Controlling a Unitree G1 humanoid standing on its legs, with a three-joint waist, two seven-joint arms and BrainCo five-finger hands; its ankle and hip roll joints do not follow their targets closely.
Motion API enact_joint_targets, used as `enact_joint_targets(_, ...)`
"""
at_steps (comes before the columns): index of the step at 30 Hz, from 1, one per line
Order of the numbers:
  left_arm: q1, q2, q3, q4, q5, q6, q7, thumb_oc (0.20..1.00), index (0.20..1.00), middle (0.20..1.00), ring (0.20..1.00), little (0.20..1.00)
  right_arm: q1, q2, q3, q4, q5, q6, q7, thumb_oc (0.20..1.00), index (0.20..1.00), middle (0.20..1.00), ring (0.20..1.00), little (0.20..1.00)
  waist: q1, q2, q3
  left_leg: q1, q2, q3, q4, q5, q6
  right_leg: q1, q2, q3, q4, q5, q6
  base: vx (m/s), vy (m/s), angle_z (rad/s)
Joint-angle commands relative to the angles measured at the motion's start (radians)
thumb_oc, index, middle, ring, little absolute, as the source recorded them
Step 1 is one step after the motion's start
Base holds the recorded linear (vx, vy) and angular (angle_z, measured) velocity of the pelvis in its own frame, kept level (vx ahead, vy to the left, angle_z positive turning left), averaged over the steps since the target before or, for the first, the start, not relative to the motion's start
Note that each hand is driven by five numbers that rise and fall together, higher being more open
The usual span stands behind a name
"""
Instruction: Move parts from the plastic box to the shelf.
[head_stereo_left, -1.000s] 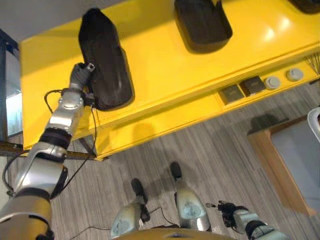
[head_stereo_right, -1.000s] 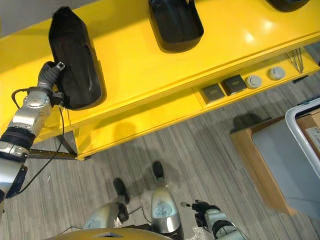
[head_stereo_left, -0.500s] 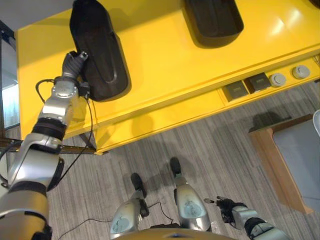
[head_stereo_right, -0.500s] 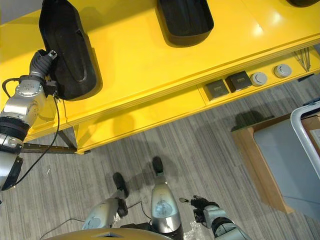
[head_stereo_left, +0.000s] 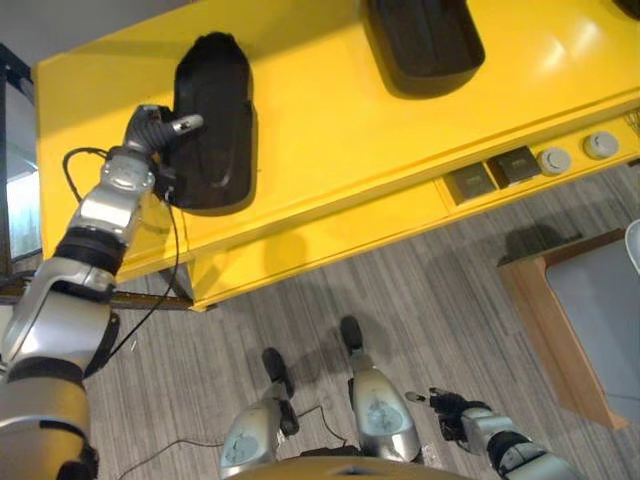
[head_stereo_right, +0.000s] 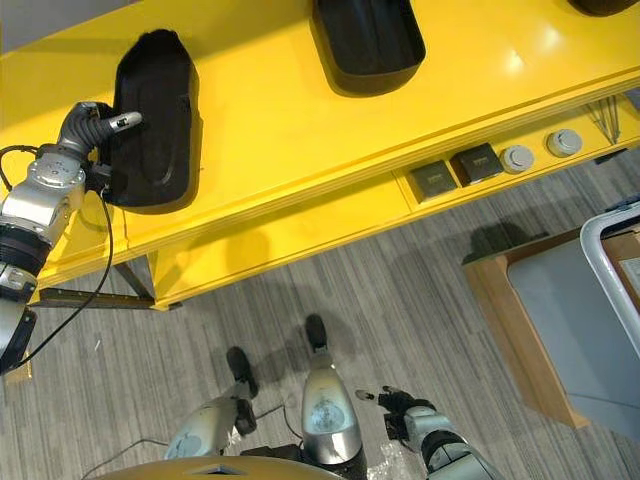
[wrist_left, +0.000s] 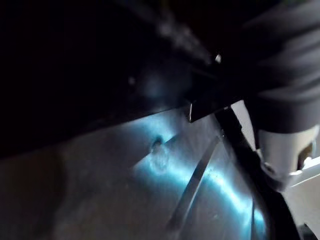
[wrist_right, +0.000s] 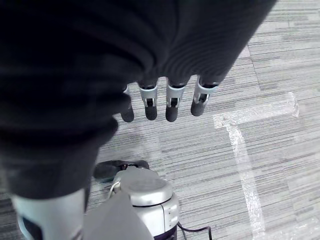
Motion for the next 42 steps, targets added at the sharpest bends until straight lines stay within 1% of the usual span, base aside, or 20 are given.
enact_joint_targets(1, -0.029, 0.078, -0.006, 0.098, 0.011, 0.031, 0.063, 1.000, 1.000, 1.000, 1.000, 1.000, 0.019, -0.003, 0.028, 0.035, 0.039, 0.020, 0.023, 1.000, 1.000, 1.000, 1.000, 1.000, 0.011, -0.032, -0.016, -0.022, -0.052, -0.063, -0.002, -0.060, 0.034, 0.008, 0.027, 0.014, 0.012, -0.095, -0.005, 0.00, -0.040, 0.00)
enact_joint_targets(4, -0.007, 0.057, 0.014, 0.089, -0.010, 0.026, 0.094, 1.000, 1.000, 1.000, 1.000, 1.000, 0.025, 0.006, 0.023, 0.045, 0.029, 0.019, 0.027, 1.000, 1.000, 1.000, 1.000, 1.000, 0.012, -0.032, -0.026, -0.011, -0.052, -0.065, -0.002, -0.063, 0.034, 0.021, 0.029, 0.011, 0.011, -0.098, -0.006, 0.01, -0.034, 0.03)
enact_joint_targets(7, 0.038, -0.005, 0.076, 0.051, -0.206, 0.001, 0.147, 1.000, 1.000, 1.000, 1.000, 1.000, 0.041, 0.023, 0.013, 0.062, 0.014, 0.011, 0.031, 1.000, 1.000, 1.000, 1.000, 1.000, 0.016, -0.031, -0.048, 0.011, -0.051, -0.067, -0.002, -0.067, 0.033, 0.047, 0.029, 0.003, 0.007, -0.105, -0.006, 0.02, -0.045, 0.05)
enact_joint_targets(10, 0.092, -0.053, 0.125, 0.013, -0.297, -0.048, 0.187, 1.000, 1.000, 1.000, 1.000, 1.000, 0.054, 0.038, 0.001, 0.069, -0.003, 0.006, 0.035, 1.000, 1.000, 1.000, 1.000, 1.000, 0.022, -0.028, -0.069, 0.027, -0.051, -0.068, -0.002, -0.070, 0.030, 0.069, 0.027, -0.008, 0.005, -0.110, -0.004, 0.02, -0.027, 0.10)
enact_joint_targets(12, 0.152, -0.099, 0.177, -0.035, -0.323, -0.100, 0.202, 1.000, 1.000, 1.000, 1.000, 1.000, 0.066, 0.053, -0.006, 0.070, -0.012, 0.008, 0.034, 1.000, 1.000, 1.000, 1.000, 1.000, 0.030, -0.026, -0.095, 0.044, -0.052, -0.068, -0.002, -0.072, 0.028, 0.093, 0.025, -0.017, 0.002, -0.116, -0.003, 0.02, -0.016, 0.02)
enact_joint_targets(14, 0.168, -0.114, 0.192, -0.052, -0.334, -0.110, 0.208, 1.000, 1.000, 1.000, 1.000, 1.000, 0.071, 0.059, -0.008, 0.071, -0.020, 0.008, 0.034, 1.000, 1.000, 1.000, 1.000, 1.000, 0.033, -0.026, -0.106, 0.050, -0.052, -0.066, -0.002, -0.073, 0.027, 0.102, 0.025, -0.021, 0.001, -0.118, -0.004, 0.04, -0.023, 0.06)
enact_joint_targets(15, 0.198, -0.143, 0.216, -0.094, -0.341, -0.153, 0.211, 1.000, 1.000, 1.000, 1.000, 1.000, 0.079, 0.070, -0.010, 0.078, -0.024, 0.011, 0.027, 1.000, 1.000, 1.000, 1.000, 1.000, 0.040, -0.025, -0.132, 0.068, -0.051, -0.064, -0.002, -0.076, 0.025, 0.124, 0.024, -0.031, -0.003, -0.122, -0.005, 0.05, -0.023, 0.07)
enact_joint_targets(18, 0.208, -0.158, 0.232, -0.141, -0.337, -0.221, 0.223, 1.000, 1.000, 1.000, 1.000, 1.000, 0.085, 0.075, -0.015, 0.087, -0.022, 0.015, 0.026, 1.000, 1.000, 1.000, 1.000, 1.000, 0.045, -0.025, -0.155, 0.083, -0.050, -0.059, -0.002, -0.080, 0.023, 0.141, 0.024, -0.039, -0.004, -0.128, -0.004, 0.03, -0.016, 0.04)
enact_joint_targets(20, 0.220, -0.168, 0.244, -0.203, -0.322, -0.232, 0.247, 1.000, 1.000, 1.000, 1.000, 1.000, 0.091, 0.079, -0.021, 0.093, -0.032, 0.019, 0.028, 1.000, 1.000, 1.000, 1.000, 1.000, 0.051, -0.024, -0.176, 0.094, -0.048, -0.056, -0.002, -0.082, 0.020, 0.155, 0.023, -0.045, -0.004, -0.133, -0.004, 0.01, -0.015, 0.05)
enact_joint_targets(21, 0.239, -0.175, 0.253, -0.249, -0.333, -0.276, 0.245, 1.000, 1.000, 1.000, 1.000, 1.000, 0.097, 0.085, -0.027, 0.098, -0.041, 0.021, 0.028, 1.000, 1.000, 1.000, 1.000, 1.000, 0.056, -0.024, -0.195, 0.104, -0.046, -0.053, -0.002, -0.086, 0.018, 0.167, 0.023, -0.051, -0.004, -0.137, -0.004, -0.01, -0.015, 0.05)
enact_joint_targets(23, 0.252, -0.177, 0.259, -0.274, -0.312, -0.280, 0.250, 1.000, 1.000, 1.000, 1.000, 1.000, 0.098, 0.086, -0.030, 0.100, -0.042, 0.026, 0.029, 1.000, 1.000, 1.000, 1.000, 1.000, 0.060, -0.025, -0.204, 0.108, -0.045, -0.052, -0.002, -0.087, 0.017, 0.172, 0.022, -0.054, -0.004, -0.139, -0.003, -0.01, -0.013, 0.05)
enact_joint_targets(25, 0.312, -0.171, 0.262, -0.381, -0.251, -0.242, 0.172, 1.000, 1.000, 1.000, 1.000, 1.000, 0.104, 0.096, -0.048, 0.119, -0.061, 0.030, 0.027, 1.000, 1.000, 1.000, 1.000, 1.000, 0.077, -0.031, -0.239, 0.128, -0.042, -0.050, -0.002, -0.094, 0.018, 0.197, 0.018, -0.068, -0.004, -0.145, -0.003, -0.04, -0.013, 0.03)
enact_joint_targets(27, 0.333, -0.165, 0.258, -0.411, -0.213, -0.250, 0.178, 1.000, 1.000, 1.000, 1.000, 1.000, 0.110, 0.099, -0.052, 0.124, -0.065, 0.025, 0.023, 1.000, 1.000, 1.000, 1.000, 1.000, 0.082, -0.033, -0.246, 0.135, -0.042, -0.051, -0.002, -0.098, 0.020, 0.205, 0.017, -0.070, -0.004, -0.148, -0.003, -0.03, -0.004, 0.05)
enact_joint_targets(30, 0.363, -0.138, 0.251, -0.459, -0.171, -0.265, 0.087, 1.000, 1.000, 1.000, 1.000, 1.000, 0.119, 0.101, -0.062, 0.132, -0.064, 0.017, 0.019, 1.000, 1.000, 1.000, 1.000, 1.000, 0.089, -0.036, -0.261, 0.144, -0.042, -0.052, -0.002, -0.104, 0.025, 0.216, 0.017, -0.073, -0.004, -0.152, -0.003, -0.02, -0.002, 0.10)
enact_joint_targets(31, 0.420, -0.127, 0.246, -0.545, -0.163, -0.265, 0.011, 1.000, 1.000, 1.000, 1.000, 1.000, 0.124, 0.101, -0.079, 0.134, -0.066, 0.023, 0.014, 1.000, 1.000, 1.000, 1.000, 1.000, 0.102, -0.041, -0.271, 0.153, -0.044, -0.059, -0.002, -0.112, 0.029, 0.228, 0.014, -0.078, -0.004, -0.155, -0.002, -0.01, 0.005, 0.06)
enact_joint_targets(32, 0.445, -0.126, 0.244, -0.570, -0.164, -0.267, -0.028, 0.740, 0.740, 0.740, 0.740, 0.740, 0.126, 0.101, -0.084, 0.134, -0.071, 0.028, 0.016, 1.000, 1.000, 1.000, 1.000, 1.000, 0.107, -0.043, -0.273, 0.154, -0.043, -0.061, -0.002, -0.114, 0.030, 0.232, 0.013, -0.080, -0.004, -0.157, -0.002, -0.01, 0.007, 0.04)
enact_joint_targets(33, 0.469, -0.126, 0.247, -0.597, -0.164, -0.267, -0.048, 0.263, 0.263, 0.263, 0.263, 0.263, 0.128, 0.102, -0.088, 0.133, -0.077, 0.031, 0.018, 1.000, 1.000, 1.000, 1.000, 1.000, 0.110, -0.044, -0.274, 0.156, -0.043, -0.064, -0.002, -0.115, 0.031, 0.234, 0.013, -0.081, -0.004, -0.158, -0.002, 0.00, 0.003, 0.05)
enact_joint_targets(34, 0.502, -0.130, 0.247, -0.627, -0.150, -0.273, -0.095, 0.200, 0.200, 0.200, 0.200, 0.200, 0.132, 0.104, -0.094, 0.132, -0.083, 0.033, 0.018, 1.000, 1.000, 1.000, 1.000, 1.000, 0.116, -0.045, -0.275, 0.157, -0.044, -0.067, -0.002, -0.118, 0.034, 0.238, 0.013, -0.082, -0.004, -0.158, -0.001, 0.00, 0.004, 0.09)
enact_joint_targets(37, 0.625, -0.146, 0.238, -0.702, -0.130, -0.303, -0.186, 0.200, 0.200, 0.200, 0.200, 0.200, 0.151, 0.113, -0.104, 0.130, -0.085, 0.023, 0.020, 1.000, 1.000, 1.000, 1.000, 1.000, 0.135, -0.051, -0.273, 0.160, -0.046, -0.079, -0.002, -0.124, 0.041, 0.247, 0.008, -0.091, -0.004, -0.160, 0.001, 0.02, 0.015, 0.10)
enact_joint_targets(42, 0.728, -0.179, 0.243, -0.717, -0.156, -0.334, -0.235, 0.200, 0.200, 0.200, 0.200, 0.200, 0.171, 0.119, -0.094, 0.108, -0.088, 0.016, 0.023, 1.000, 1.000, 1.000, 1.000, 1.000, 0.145, -0.054, -0.268, 0.154, -0.048, -0.080, -0.002, -0.130, 0.048, 0.245, 0.005, -0.098, -0.004, -0.162, 0.003, 0.04, 0.029, 0.11)
